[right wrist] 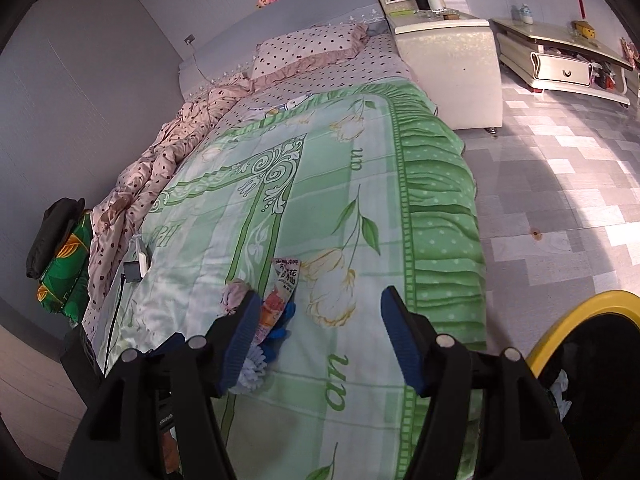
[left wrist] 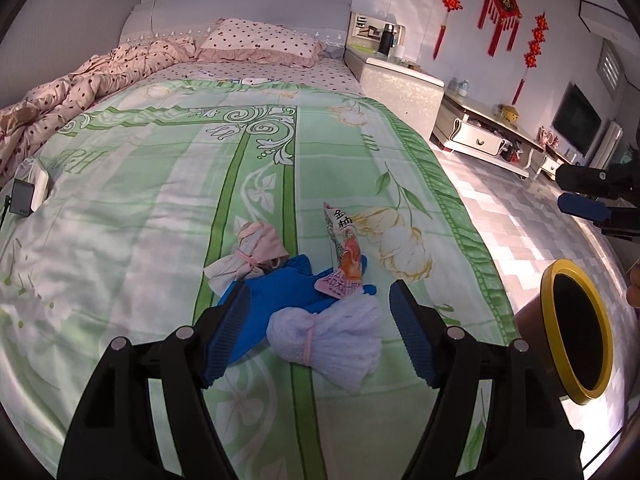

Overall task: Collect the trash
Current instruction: 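Move both tools back over the bed toward the cloths and juice pouch, then grasp the white mesh cloth bundle with the left tool while the right tool grasps the juice pouch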

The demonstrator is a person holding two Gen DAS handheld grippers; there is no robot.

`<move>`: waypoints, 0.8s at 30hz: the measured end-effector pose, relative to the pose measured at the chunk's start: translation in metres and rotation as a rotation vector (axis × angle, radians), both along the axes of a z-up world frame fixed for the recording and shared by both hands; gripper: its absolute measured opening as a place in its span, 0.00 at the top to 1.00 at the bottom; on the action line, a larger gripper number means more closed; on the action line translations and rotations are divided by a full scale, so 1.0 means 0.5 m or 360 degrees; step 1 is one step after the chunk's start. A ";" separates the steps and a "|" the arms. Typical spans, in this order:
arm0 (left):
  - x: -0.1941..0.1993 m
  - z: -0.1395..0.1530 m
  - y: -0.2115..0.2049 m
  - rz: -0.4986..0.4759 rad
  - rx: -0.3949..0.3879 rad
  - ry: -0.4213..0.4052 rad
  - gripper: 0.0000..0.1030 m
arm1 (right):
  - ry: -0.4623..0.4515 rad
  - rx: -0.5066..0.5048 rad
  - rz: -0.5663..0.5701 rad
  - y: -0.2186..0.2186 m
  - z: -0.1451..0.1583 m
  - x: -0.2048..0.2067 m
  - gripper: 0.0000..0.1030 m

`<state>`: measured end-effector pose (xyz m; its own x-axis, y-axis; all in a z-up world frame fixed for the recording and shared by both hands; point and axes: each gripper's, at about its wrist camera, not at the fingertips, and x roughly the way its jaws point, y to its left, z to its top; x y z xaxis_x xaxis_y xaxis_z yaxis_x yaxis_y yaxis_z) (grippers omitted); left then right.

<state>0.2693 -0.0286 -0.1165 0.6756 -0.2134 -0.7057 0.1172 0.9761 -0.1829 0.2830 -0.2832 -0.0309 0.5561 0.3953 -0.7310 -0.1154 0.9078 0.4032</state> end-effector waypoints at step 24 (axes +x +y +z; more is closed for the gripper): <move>0.021 -0.112 -0.002 -0.0093 -0.0174 0.0098 0.50 | 0.0426 -0.0094 0.0317 0.245 -0.216 0.191 0.43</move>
